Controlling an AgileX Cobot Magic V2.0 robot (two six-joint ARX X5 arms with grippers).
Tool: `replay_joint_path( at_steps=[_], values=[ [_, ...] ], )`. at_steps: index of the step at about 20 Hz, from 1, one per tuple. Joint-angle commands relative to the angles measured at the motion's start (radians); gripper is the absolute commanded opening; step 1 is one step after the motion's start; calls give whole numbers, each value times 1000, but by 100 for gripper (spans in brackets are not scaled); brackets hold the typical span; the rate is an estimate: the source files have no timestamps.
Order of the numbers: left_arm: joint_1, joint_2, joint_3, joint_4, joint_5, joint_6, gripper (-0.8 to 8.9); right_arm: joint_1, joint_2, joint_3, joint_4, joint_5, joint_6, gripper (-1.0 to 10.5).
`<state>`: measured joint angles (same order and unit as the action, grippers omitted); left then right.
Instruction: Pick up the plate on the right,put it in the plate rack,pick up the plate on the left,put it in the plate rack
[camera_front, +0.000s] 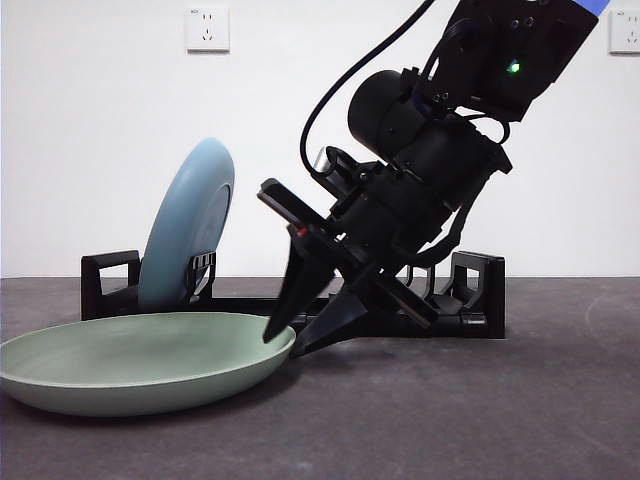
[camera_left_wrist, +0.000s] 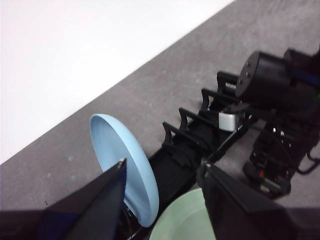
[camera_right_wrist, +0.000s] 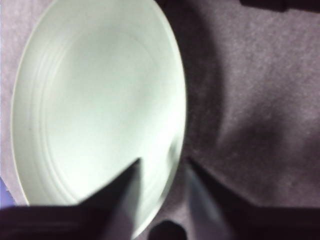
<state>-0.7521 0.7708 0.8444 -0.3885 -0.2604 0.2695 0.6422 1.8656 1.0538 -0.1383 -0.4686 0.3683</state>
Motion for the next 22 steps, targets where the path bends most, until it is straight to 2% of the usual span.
replay_joint_path(
  at_steps=[1, 6, 9, 11, 13, 15, 17, 22],
  values=[
    [-2, -1, 2, -13, -3, 16, 247, 1, 9, 0, -19, 3, 20, -9],
    [-2, -1, 2, -15, -3, 23, 247, 14, 2, 0, -44, 3, 19, -9],
    [-2, 0, 2, -32, 1, 24, 247, 13, -61, 0, -120, 14, -5, -9],
    [-2, 6, 2, -45, 19, 24, 247, 10, -138, 0, -192, 89, -35, -9],
    [-6, 23, 2, -74, 139, 49, 247, -8, -227, 0, -257, 163, -71, -9],
    [-44, 62, 2, -96, 184, 96, 247, -48, -319, 0, -315, 190, -81, -9],
    [-109, 117, 2, -104, 163, 111, 247, -94, -393, 0, -361, 190, -82, -9],
    [-325, 288, 2, -82, -9, 175, 245, -214, -523, 1, -463, 188, -98, -9]
  ],
)
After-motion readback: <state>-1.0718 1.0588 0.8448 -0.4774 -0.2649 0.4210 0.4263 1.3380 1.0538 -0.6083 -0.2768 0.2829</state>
